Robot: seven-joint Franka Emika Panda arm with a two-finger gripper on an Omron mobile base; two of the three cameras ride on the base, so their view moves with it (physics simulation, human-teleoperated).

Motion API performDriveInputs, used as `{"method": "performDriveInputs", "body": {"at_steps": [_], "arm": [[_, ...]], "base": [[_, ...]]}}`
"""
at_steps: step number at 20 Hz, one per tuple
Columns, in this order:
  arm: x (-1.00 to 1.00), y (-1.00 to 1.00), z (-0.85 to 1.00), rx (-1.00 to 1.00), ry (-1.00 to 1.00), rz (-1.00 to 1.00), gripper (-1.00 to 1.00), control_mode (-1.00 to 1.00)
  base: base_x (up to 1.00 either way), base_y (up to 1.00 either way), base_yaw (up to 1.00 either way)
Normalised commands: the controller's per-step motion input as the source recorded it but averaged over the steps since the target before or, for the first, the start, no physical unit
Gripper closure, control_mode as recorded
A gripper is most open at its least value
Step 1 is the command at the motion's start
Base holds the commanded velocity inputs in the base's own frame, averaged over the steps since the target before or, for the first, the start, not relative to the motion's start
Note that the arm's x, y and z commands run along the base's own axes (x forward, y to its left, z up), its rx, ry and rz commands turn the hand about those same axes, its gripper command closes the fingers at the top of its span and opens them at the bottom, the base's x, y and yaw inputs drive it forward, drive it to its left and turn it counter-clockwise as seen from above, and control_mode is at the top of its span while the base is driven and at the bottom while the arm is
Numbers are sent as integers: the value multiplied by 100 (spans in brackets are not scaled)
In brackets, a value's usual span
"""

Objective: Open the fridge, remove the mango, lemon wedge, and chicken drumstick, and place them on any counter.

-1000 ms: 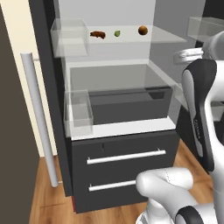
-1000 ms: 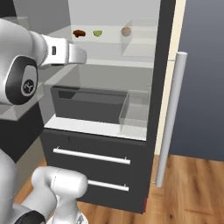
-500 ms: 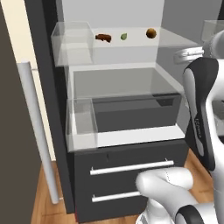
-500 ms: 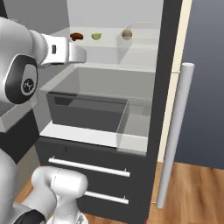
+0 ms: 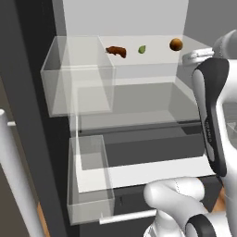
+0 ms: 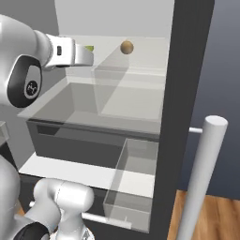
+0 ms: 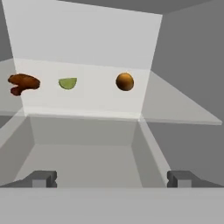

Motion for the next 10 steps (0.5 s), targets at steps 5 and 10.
{"method": "performDriveInputs", "body": {"at_steps": [5,10], "arm": [[0,0,0,0,0,0,-100,100],[37,2,0,0,8,0,-100,-100]], "base": [[50,5,0],[15,0,0]]}}
